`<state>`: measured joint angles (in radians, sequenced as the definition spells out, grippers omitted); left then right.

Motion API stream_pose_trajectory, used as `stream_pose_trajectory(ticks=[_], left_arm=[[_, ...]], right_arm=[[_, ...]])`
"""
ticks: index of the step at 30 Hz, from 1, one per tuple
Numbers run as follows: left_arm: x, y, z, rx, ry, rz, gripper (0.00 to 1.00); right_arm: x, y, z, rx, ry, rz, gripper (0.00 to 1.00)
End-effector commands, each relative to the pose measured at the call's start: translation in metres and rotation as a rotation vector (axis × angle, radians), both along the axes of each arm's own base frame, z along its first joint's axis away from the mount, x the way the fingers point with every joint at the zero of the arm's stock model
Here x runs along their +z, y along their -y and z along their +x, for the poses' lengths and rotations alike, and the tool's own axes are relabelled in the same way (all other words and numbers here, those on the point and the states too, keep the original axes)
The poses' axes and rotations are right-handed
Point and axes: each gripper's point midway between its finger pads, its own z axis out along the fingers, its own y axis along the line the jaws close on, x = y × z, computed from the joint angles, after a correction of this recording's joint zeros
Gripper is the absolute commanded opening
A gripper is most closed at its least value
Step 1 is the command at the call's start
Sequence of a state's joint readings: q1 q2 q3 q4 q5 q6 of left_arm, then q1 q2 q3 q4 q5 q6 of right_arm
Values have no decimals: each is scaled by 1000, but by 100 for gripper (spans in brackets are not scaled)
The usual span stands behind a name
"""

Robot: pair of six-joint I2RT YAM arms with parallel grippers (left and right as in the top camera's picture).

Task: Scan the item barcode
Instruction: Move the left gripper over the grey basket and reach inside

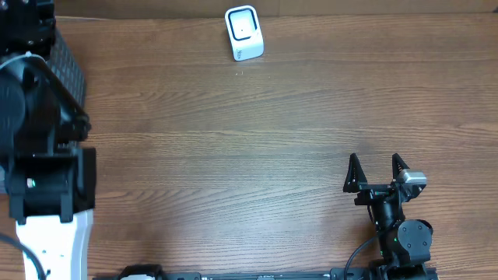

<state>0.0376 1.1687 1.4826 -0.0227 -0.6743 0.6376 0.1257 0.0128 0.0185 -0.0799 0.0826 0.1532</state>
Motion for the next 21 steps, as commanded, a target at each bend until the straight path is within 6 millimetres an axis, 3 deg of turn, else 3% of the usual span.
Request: stream_pose_trajectory(ticks=[1, 9, 15, 21], left_arm=[[-18, -33, -5, 67, 15, -122, 100], [-96, -97, 2, -104, -111, -425, 100], [-140, -124, 7, -283, -48, -786, 100], [-204, -150, 19, -316, -129, -995, 100]], right_arm=[[-2, 2, 0, -8, 4, 1, 100], [-2, 2, 0, -8, 4, 1, 100], [-2, 2, 0, -8, 4, 1, 100], [-2, 2, 0, -8, 4, 1, 100]])
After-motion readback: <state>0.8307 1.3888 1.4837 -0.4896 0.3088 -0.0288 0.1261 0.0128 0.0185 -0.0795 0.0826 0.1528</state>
